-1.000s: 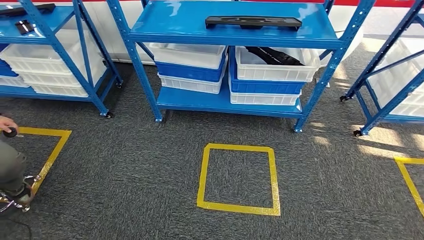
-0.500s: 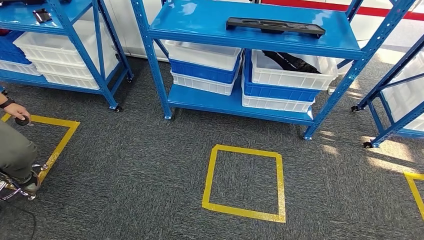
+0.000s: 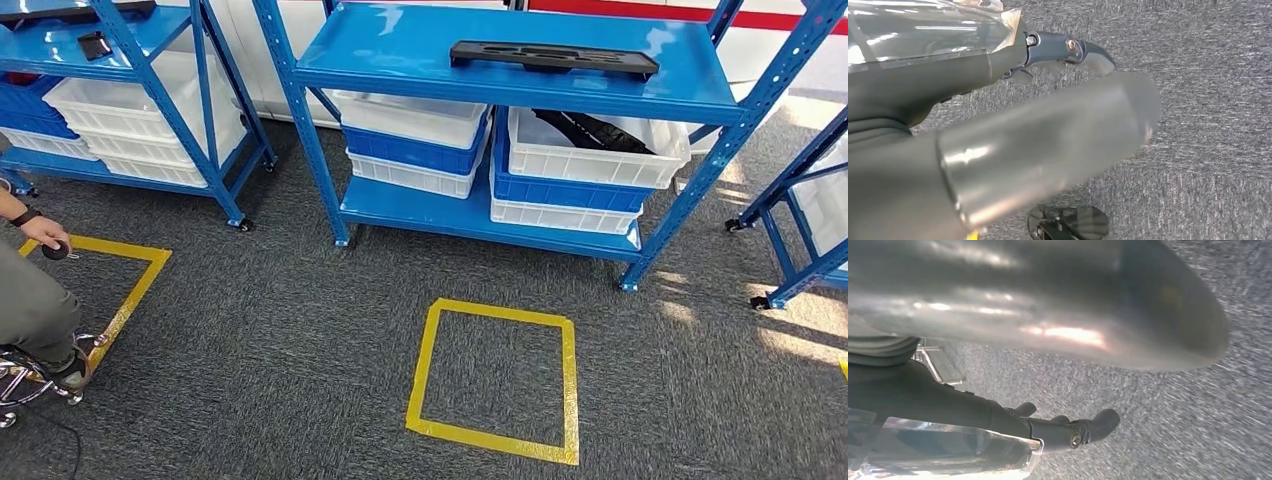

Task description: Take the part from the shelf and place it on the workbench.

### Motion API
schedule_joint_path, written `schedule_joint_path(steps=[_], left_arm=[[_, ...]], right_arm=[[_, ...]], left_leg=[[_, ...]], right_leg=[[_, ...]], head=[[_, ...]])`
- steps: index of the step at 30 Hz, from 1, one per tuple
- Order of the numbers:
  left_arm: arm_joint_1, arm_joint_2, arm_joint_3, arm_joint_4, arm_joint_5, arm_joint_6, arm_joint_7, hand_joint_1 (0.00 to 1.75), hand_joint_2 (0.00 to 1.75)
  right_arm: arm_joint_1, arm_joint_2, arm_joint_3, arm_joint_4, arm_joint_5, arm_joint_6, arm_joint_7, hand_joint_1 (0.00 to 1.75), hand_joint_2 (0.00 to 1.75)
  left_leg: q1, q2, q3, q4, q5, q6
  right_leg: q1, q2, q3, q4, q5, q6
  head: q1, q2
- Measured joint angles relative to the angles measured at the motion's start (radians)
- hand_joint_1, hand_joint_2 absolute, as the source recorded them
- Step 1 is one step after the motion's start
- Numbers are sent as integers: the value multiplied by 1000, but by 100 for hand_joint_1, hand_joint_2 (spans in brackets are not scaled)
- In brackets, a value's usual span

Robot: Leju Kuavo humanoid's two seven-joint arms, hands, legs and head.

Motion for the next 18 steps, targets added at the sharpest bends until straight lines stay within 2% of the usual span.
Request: schedule_joint_path(steps=[1,2,3,4,5,6,7,8,10,11,12,13,14,15,16,18], left_arm=[[1,0,0,0,0,0,1,0,0],[2,0,0,0,-1,0,1,0,0],[2,0,0,0,-1,0,2,0,0],[2,1,0,0,-1,0,3,0,0],[2,3,0,0,-2,0,3,0,0],[1,4,0,0,-3,0,3,0,0],[0,6,0,0,-3,0,4,0,0],[0,9,0,-1,-4,1,4,0,0],[1,10,0,-1,-4,1,6,0,0],[1,10,0,-1,-5,2,7,0,0],[1,9,0,-1,-5,4,8,0,0],[0,8,0,-1,-6,6,9,0,0],[-1,7,0,-1,-6,8,10,0,0],[-2,6,0,-1,-7,9,9,0,0],[-2,4,0,-1,-7,10,8,0,0],[0,2,0,-1,-7,9,5,0,0]], right_arm=[[1,0,0,0,0,0,0,0,0],[3,0,0,0,0,0,0,0,0],[4,0,0,0,0,0,0,0,0],[4,1,0,0,0,0,0,0,0],[4,3,0,1,0,0,0,0,0],[2,5,0,1,0,0,0,0,0],[0,7,0,1,0,0,0,0,0],[-2,8,0,2,0,1,0,0,0],[-2,8,0,2,-1,1,0,0,0],[-2,7,1,3,-1,2,1,0,0],[-2,7,1,3,-1,1,1,0,0],[-4,7,1,3,-1,1,0,0,0],[-5,7,1,3,-1,1,0,0,0],[-5,6,1,3,-1,1,0,0,0],[-4,5,1,3,-1,1,0,0,0],[-1,2,1,3,-2,0,0,0,0]], left_leg=[[0,1,-41,41,6,1],[0,1,-64,45,33,5],[-2,1,-66,8,79,12],[-6,2,-53,-58,135,24],[-13,5,-33,-124,177,39],[-20,9,-15,-177,200,52],[-27,12,-1,-209,207,63],[-32,13,8,-224,198,71],[-33,7,36,-253,192,81],[-31,4,56,-271,190,85],[-28,3,76,-285,188,89],[-25,1,93,-296,186,91],[-25,0,105,-301,179,91],[-23,-3,115,-303,170,91],[-21,-6,125,-303,160,87],[-16,-12,145,-303,143,79]], right_leg=[[2,0,10,0,-10,0],[3,1,22,0,-21,-1],[6,1,35,-1,-32,0],[7,1,49,-3,-44,0],[9,0,62,-6,-56,1],[11,0,73,-13,-66,4],[10,-1,83,-22,-73,8],[11,-2,95,-28,-72,15],[12,-4,110,-27,-58,37],[13,-4,106,-1,-48,46],[13,-3,84,42,-43,52],[12,-1,47,103,-50,53],[10,1,1,166,-68,51],[7,3,-45,216,-96,50],[4,3,-82,243,-126,50],[-1,3,-116,236,-150,58]], head=[[-1,0],[0,0],[0,0],[0,0],[2,0],[4,0],[6,0],[8,0],[7,0],[6,0],[5,0],[6,0],[6,0],[7,0],[8,0],[8,0]])
